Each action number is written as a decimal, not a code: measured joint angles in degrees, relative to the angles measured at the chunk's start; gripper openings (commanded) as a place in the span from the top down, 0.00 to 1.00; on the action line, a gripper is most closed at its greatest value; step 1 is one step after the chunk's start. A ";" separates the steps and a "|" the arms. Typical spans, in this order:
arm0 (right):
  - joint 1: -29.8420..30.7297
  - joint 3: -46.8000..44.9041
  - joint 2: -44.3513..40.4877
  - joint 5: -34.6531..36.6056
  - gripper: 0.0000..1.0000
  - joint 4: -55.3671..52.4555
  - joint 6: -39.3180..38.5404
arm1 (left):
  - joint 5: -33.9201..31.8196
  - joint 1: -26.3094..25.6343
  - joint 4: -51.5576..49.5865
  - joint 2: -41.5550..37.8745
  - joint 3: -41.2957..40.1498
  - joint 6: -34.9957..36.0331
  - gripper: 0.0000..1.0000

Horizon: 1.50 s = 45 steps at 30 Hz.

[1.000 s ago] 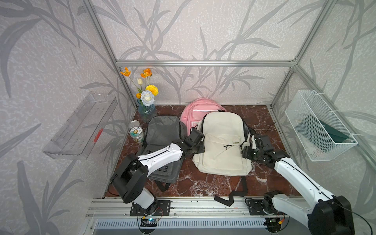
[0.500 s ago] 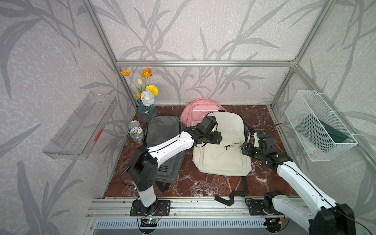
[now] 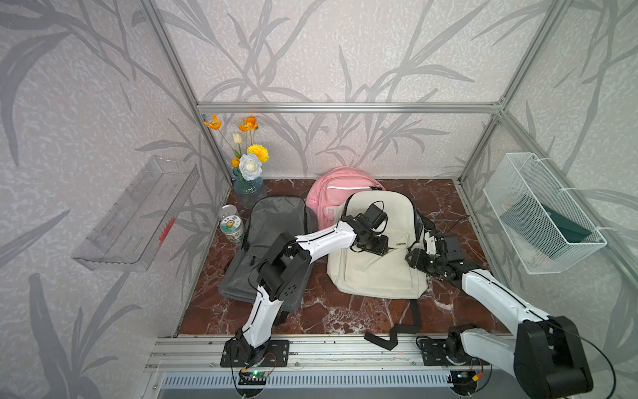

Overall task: Zip up the backpack
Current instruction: Zip the zipper on the backpack.

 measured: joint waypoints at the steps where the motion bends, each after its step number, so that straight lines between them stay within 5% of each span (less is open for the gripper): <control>1: 0.00 0.00 0.57 -0.20 0.48 0.44 0.04 | 0.11 -0.02 0.15 0.24 0.09 -0.02 0.61; 11: -0.11 0.00 6.32 -1.36 0.52 4.63 0.07 | 0.35 -0.44 3.56 2.03 0.13 -0.24 0.58; 31: -0.09 -0.15 6.29 -1.57 0.53 5.46 0.00 | -5.42 -1.81 5.03 5.92 2.27 -0.42 0.99; 45: 0.07 0.33 -0.68 -2.45 0.53 2.10 -1.79 | -10.14 -2.62 9.27 -3.23 -7.82 -0.70 1.00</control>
